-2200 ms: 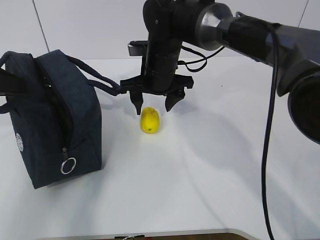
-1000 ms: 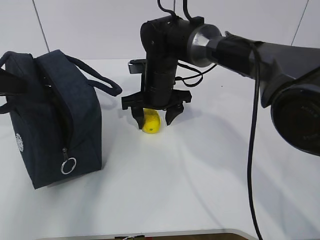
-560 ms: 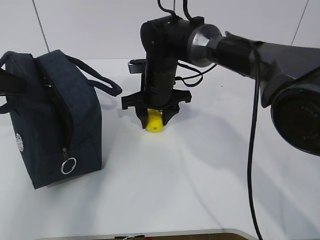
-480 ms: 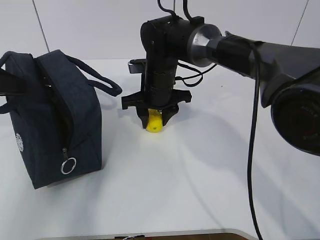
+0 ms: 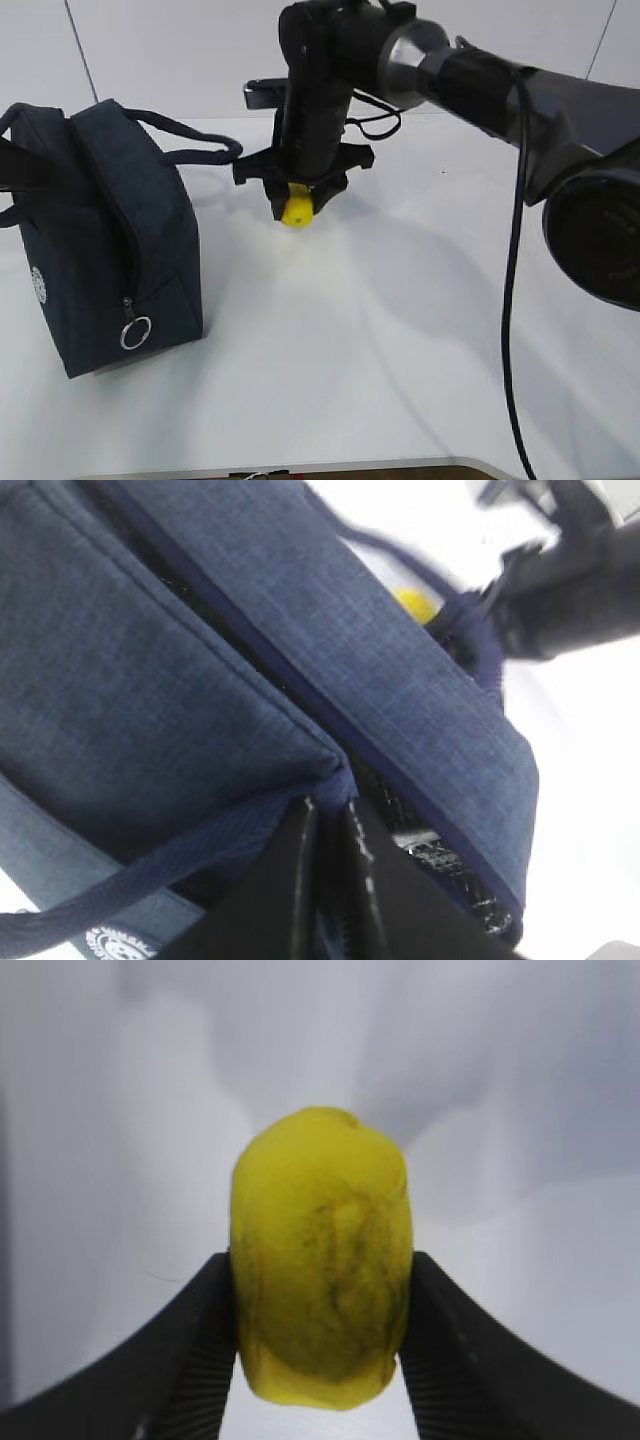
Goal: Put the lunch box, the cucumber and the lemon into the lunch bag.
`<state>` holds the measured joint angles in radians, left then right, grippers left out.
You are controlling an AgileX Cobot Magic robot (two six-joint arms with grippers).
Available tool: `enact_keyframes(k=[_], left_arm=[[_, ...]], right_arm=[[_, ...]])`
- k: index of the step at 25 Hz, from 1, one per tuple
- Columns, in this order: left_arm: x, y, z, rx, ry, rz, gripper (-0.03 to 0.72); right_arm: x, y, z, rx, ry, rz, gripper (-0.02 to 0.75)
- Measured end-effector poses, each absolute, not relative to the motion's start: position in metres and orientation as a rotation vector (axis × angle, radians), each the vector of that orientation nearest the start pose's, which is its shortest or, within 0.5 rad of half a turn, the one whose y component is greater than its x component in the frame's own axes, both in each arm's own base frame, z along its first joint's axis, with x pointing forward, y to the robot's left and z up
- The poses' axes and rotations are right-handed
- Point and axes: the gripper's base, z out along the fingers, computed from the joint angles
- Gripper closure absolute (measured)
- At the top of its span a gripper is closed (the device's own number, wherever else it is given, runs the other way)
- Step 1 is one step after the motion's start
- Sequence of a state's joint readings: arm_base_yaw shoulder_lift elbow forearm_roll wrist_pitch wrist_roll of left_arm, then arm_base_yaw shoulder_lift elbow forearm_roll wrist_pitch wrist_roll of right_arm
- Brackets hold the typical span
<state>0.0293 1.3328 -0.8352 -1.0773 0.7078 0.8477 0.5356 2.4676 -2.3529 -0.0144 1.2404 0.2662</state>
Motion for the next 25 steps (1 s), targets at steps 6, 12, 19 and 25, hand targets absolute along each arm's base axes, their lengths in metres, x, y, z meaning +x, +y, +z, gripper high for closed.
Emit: enact_keyframes(k=[6,12,19,25], left_arm=[[0.263,-0.044,0.273,0.137,2.303,-0.756,0.686],[0.263,-0.045,0.274,0.126,2.297,-0.768,0.686],[0.263,-0.046,0.275,0.106,2.287,-0.803,0.686],[0.263,-0.05,0.279,0.129,2.254,-0.854,0.686]], right_arm=[[0.451,0.265,0.261,-0.388,2.65,0.208,0.357],[0.443,0.259,0.313,-0.387,2.524,0.257,0.357],[0.434,0.261,0.33,-0.397,2.509,0.359,0.358],[0.418,0.283,0.336,-0.524,2.511,0.734,0.358]])
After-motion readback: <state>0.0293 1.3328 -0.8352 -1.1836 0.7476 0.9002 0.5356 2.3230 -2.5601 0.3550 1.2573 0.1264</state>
